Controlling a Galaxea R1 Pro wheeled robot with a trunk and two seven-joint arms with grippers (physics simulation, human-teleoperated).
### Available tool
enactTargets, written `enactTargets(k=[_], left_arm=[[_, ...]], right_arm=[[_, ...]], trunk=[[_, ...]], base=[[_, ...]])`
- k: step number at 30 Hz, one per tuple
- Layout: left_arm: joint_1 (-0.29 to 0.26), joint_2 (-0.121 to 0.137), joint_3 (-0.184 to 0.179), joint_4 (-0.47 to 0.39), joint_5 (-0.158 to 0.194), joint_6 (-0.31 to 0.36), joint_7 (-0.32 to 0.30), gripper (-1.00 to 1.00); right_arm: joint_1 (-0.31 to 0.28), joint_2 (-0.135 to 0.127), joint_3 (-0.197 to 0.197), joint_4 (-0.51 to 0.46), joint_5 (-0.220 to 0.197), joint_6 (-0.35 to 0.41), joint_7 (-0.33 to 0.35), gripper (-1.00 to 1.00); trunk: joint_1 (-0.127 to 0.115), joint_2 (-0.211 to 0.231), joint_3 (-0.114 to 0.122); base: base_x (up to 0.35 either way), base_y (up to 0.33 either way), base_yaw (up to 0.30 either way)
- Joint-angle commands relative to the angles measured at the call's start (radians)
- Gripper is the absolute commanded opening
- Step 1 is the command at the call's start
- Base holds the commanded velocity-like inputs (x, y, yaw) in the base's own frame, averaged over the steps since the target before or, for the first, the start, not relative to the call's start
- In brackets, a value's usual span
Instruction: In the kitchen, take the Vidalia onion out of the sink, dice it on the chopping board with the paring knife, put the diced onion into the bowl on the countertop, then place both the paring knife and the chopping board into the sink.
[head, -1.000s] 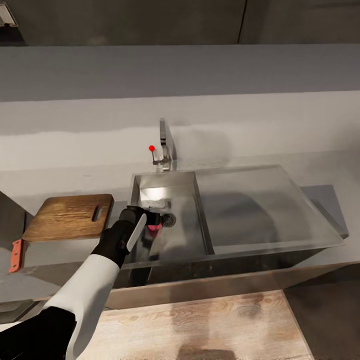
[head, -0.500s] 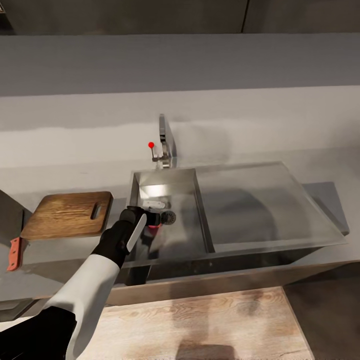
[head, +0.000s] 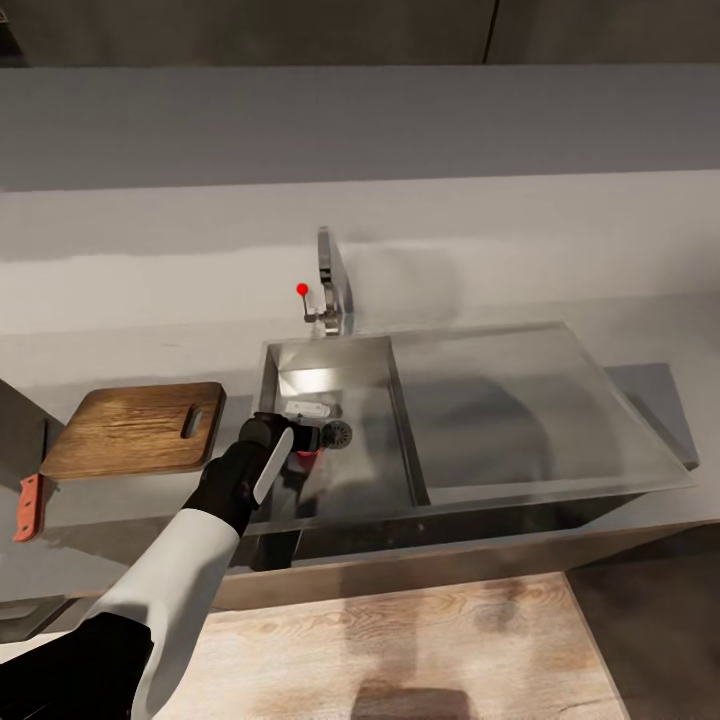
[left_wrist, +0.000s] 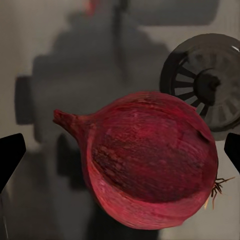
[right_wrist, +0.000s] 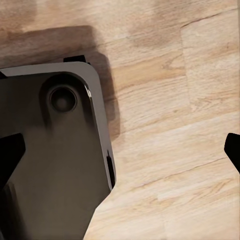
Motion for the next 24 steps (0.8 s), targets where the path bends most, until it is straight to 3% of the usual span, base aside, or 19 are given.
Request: enactTargets(k=[1,13,14,24], left_arm=[[-0.001,0.000,-0.002,0.001,0.011,0.004,0.009,1.00],[-0.001,0.000,-0.002,0.005,0.011,0.003,0.009,1.00],[-0.001,0.000,-0.002,0.005,0.011,0.003,0.009,-1.00],[-0.001,0.000,-0.002,0.004,0.011,0.003,0.009,-1.00]], right_arm=[[-0.001,0.000,-0.009,0.001,0.009,-0.004,0.002,1.00],[-0.001,0.000,-0.009,0.001,0.009,-0.004,0.002,1.00],[-0.001,0.000,-0.009,0.001,0.009,-0.004,0.002,1.00],[-0.001,0.000,-0.009,0.001,0.009,-0.004,0.002,1.00]], trunk=[[0.000,-0.001,-0.002],[0.000,-0.001,-0.005],[0.000,-0.001,-0.005],[0.000,-0.001,-0.005]], base=[[0.000,0.000,0.000],[0.000,0.000,0.000],[0.000,0.000,0.000],[0.000,0.000,0.000]])
